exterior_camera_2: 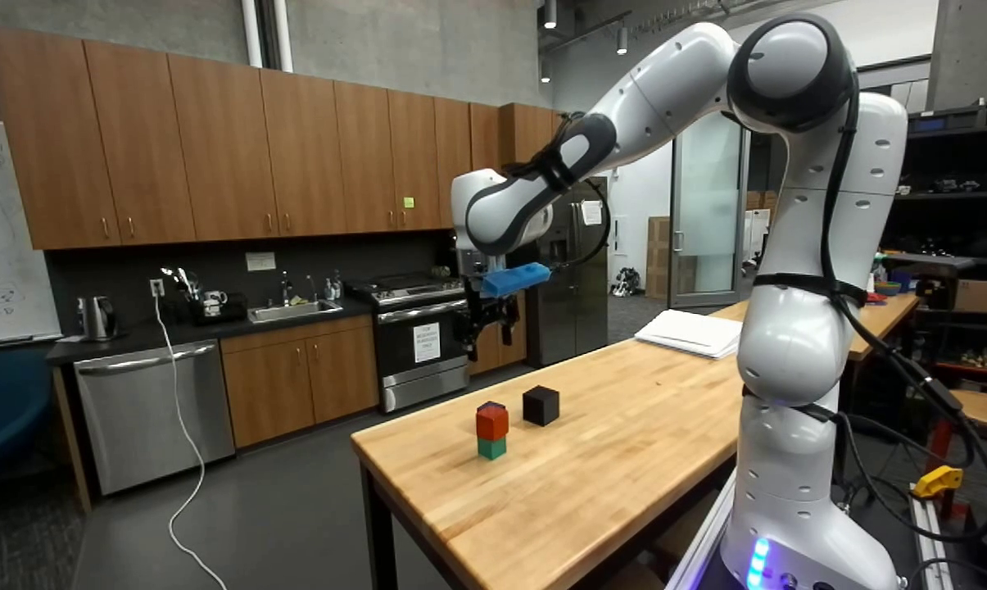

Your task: Swap the orange and green blocks' positions

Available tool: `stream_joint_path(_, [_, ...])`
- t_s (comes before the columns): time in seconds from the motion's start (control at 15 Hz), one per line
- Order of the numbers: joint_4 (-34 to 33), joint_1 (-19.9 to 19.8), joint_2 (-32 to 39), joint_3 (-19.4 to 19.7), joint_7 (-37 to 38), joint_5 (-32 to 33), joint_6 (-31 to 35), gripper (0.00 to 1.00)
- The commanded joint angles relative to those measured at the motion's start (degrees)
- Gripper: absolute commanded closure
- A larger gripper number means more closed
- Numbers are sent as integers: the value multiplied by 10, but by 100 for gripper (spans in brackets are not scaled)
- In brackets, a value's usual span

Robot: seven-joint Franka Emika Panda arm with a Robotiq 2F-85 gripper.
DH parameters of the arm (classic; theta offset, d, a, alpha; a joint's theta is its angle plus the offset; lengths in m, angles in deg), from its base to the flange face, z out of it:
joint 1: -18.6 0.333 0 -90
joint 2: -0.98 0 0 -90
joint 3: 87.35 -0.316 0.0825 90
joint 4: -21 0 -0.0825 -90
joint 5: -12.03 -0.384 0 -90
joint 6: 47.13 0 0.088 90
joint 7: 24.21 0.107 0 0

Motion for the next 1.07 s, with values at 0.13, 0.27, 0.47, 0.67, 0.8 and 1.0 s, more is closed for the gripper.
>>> stream_joint_path(0.13, [32,-3,18,11,-12,6,57,0])
stream_joint_path(0.27, [36,-4,30,14,-19,5,70,0])
stream_joint_path(0.47, [34,-3,56,19,-29,2,88,0])
stream_joint_path(0.67, [24,-3,85,25,-37,-1,99,0])
stream_joint_path(0.8, [17,-3,103,28,-36,2,105,0])
stream_joint_path(1.0, [12,-2,123,35,-45,1,109,0])
